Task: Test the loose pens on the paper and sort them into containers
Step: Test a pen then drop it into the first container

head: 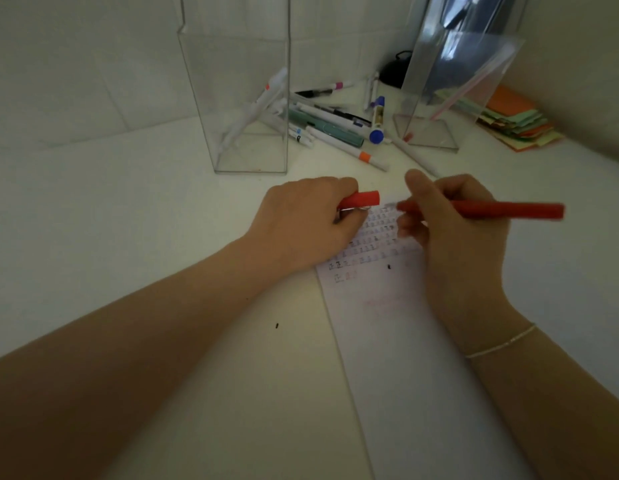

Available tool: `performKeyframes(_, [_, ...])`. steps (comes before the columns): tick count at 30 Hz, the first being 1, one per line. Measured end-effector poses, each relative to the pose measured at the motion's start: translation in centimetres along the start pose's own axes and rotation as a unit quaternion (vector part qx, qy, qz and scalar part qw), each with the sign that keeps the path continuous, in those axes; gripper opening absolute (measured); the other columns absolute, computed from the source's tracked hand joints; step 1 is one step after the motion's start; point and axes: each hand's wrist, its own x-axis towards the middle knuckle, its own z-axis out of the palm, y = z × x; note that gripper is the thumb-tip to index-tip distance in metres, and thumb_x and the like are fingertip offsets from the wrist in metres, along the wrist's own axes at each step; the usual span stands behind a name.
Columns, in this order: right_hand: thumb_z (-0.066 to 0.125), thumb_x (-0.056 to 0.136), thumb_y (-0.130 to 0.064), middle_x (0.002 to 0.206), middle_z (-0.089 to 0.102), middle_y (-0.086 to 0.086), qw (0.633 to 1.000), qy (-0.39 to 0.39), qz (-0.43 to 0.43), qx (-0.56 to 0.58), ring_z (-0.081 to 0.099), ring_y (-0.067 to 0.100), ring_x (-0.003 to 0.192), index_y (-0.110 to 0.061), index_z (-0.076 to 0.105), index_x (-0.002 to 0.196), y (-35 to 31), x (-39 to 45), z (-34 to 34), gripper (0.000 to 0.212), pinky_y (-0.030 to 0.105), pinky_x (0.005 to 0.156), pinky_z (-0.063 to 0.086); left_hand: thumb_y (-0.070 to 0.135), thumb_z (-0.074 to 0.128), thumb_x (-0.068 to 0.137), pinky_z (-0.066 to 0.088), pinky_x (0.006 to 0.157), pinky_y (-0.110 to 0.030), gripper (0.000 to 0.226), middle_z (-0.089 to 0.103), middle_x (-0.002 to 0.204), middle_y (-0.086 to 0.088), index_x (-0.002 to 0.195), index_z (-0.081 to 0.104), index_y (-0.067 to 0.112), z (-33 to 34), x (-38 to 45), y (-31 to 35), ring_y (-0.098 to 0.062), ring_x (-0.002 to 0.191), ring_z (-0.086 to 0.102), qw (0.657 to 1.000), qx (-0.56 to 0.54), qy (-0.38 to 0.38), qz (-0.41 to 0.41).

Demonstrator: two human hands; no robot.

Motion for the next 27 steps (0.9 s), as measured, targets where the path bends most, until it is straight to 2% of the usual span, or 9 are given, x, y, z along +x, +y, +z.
performKeyframes(2, [0.07,0.082,-0.017,0.06,0.067,0.0,0.998,0.002,0.025,0.059,0.064,0.013,0.058,-0.014,0.059,0.071,0.0,0.3,-0.2,0.016,0.025,0.063,0.053,0.038,0.045,0.092,0.039,0.058,-0.028,0.021,0.042,0.064,0.008,0.075,0.042,0.024,-0.1,-0.1,0.1,-0.005,0.057,0.042,1.0,-0.006,0.005,0.016])
performKeyframes(6, [0.061,0.088,-0.012,0.056,0.062,0.002,0.99,-0.002,0.053,0.132,0.061,0.018,0.053,-0.009,0.059,0.066,0.0,0.3,-0.2,0.022,0.028,0.057,0.053,0.039,0.044,0.089,0.038,0.055,-0.027,0.02,0.042,0.063,0.008,0.075,0.042,0.025,-0.2,-0.1,0.1,-0.005,0.056,0.042,0.999,-0.015,0.005,0.03])
performKeyframes(10, [0.06,0.089,-0.014,0.055,0.063,0.0,0.995,-0.006,0.052,0.088,0.061,0.017,0.051,-0.01,0.06,0.069,0.1,0.3,-0.1,0.021,0.029,0.058,0.054,0.039,0.042,0.086,0.038,0.053,-0.027,0.021,0.04,0.06,0.008,0.071,0.04,0.025,-0.2,0.0,0.3,-0.006,0.053,0.042,0.998,-0.033,0.006,0.047])
performKeyframes(15, [0.069,0.081,-0.018,0.055,0.063,0.002,0.996,-0.075,0.027,0.044,0.055,0.015,0.043,-0.01,0.059,0.071,-0.2,-0.1,-0.1,0.016,0.026,0.05,0.049,0.032,0.048,0.086,0.035,0.051,-0.026,0.019,0.045,0.06,0.007,0.074,0.052,0.017,-0.6,-0.1,0.5,-0.01,0.052,0.043,0.993,-0.046,0.012,0.11])
performKeyframes(17, [0.068,0.075,-0.024,0.058,0.064,0.006,0.986,-0.107,0.056,0.114,0.057,0.017,0.046,-0.007,0.063,0.068,-0.4,-0.1,-0.1,0.018,0.027,0.053,0.05,0.034,0.043,0.085,0.035,0.05,-0.024,0.022,0.043,0.059,0.008,0.075,0.051,0.016,-0.7,-0.2,0.5,-0.009,0.051,0.042,0.992,-0.062,0.026,0.105])
performKeyframes(19, [0.059,0.078,-0.03,0.063,0.064,0.011,0.966,-0.13,0.092,0.202,0.056,0.02,0.049,-0.003,0.063,0.069,-0.5,0.0,-0.1,0.029,0.028,0.051,0.05,0.037,0.038,0.083,0.032,0.049,-0.021,0.024,0.038,0.056,0.011,0.073,0.048,0.017,-0.8,-0.4,0.6,-0.006,0.05,0.04,0.992,-0.072,0.033,0.093])
performKeyframes(22, [0.046,0.094,-0.024,0.065,0.059,0.011,0.981,-0.135,0.023,0.137,0.05,0.022,0.049,-0.006,0.064,0.077,-0.4,-0.2,0.5,0.031,0.025,0.044,0.043,0.038,0.039,0.078,0.031,0.049,-0.02,0.018,0.037,0.051,0.014,0.066,0.043,0.025,-1.4,-0.5,1.6,-0.003,0.047,0.04,0.991,-0.096,0.045,0.079])
performKeyframes(25, [0.041,0.088,-0.025,0.064,0.054,0.008,0.992,-0.091,-0.043,0.081,0.049,0.025,0.054,-0.01,0.06,0.075,-1.3,-0.8,1.1,0.027,0.022,0.042,0.041,0.038,0.044,0.073,0.04,0.051,-0.022,0.018,0.051,0.049,0.01,0.061,0.054,0.03,-2.3,-0.4,3.5,-0.008,0.048,0.05,0.983,-0.17,0.066,0.036])
performKeyframes(27, [0.041,0.085,-0.023,0.057,0.051,0.006,0.992,-0.069,-0.064,0.086,0.047,0.023,0.055,-0.009,0.055,0.065,-2.9,-1.1,0.6,0.028,0.021,0.041,0.038,0.031,0.05,0.073,0.034,0.051,-0.013,0.018,0.053,0.047,0.017,0.058,0.055,0.04,-3.1,-0.4,5.6,-0.004,0.048,0.051,0.971,-0.228,0.075,0.019])
